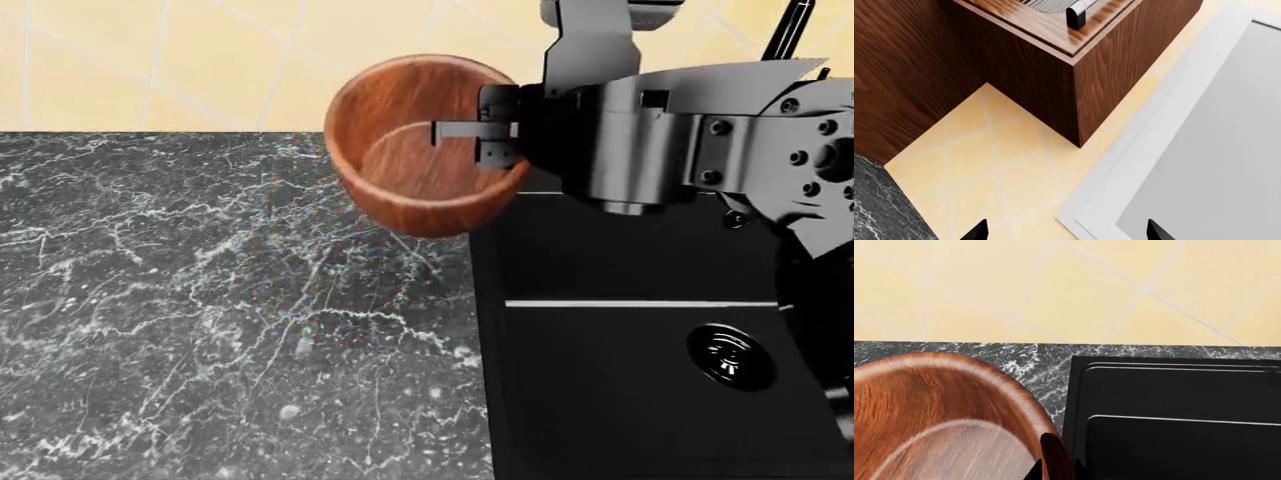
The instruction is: Move the fresh-baked cupcake off the tray onto the counter, and place the bowl used for mixing into the sink.
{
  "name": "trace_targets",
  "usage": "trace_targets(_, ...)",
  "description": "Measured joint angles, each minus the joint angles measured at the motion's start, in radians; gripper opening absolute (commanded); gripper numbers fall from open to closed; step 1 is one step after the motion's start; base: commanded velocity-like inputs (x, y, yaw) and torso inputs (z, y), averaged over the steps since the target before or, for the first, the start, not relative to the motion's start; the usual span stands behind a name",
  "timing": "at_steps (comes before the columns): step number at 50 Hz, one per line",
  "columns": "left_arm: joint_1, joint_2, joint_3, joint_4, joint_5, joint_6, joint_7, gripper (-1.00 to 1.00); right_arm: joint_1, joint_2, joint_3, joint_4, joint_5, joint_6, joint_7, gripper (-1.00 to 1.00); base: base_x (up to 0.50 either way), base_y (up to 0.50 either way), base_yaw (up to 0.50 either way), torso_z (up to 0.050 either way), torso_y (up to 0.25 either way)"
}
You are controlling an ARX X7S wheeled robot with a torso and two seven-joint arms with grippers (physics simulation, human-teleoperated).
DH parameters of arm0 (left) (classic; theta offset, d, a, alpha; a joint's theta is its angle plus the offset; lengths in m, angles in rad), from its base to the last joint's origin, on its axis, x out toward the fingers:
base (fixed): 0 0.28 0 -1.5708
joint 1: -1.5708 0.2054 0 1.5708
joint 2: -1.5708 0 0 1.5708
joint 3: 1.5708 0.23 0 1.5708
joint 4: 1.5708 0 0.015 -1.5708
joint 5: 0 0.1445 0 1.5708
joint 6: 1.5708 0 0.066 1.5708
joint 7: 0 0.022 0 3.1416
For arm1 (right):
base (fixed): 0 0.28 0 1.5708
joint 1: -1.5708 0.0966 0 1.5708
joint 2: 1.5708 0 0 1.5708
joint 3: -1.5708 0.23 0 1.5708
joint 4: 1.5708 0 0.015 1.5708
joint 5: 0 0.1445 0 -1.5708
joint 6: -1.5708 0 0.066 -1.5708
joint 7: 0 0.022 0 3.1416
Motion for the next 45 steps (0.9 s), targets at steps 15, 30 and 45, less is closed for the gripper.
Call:
trace_targets(15,0.002,0.001,0.001,-0.001,0.003,0.001,0.001,1.0,0.005,0.113,0.038,-0.049,0.059,0.001,0.073,-1.0,0.0,0.0,0.0,0.0,0.0)
trace_targets(30,0.0,-0.001,0.004,-0.001,0.004,0.0,-0.002,1.0,-0.071,0.217,0.092,-0.084,0.071,-0.073,0.096,-1.0,0.0,0.0,0.0,0.0,0.0)
trace_targets(45,0.004,0.001,0.0,0.0,0.005,0.005,-0.002,1.0,-0.173,0.3,0.135,-0.122,0.066,-0.145,0.081,-1.0,0.0,0.0,0.0,0.0,0.0)
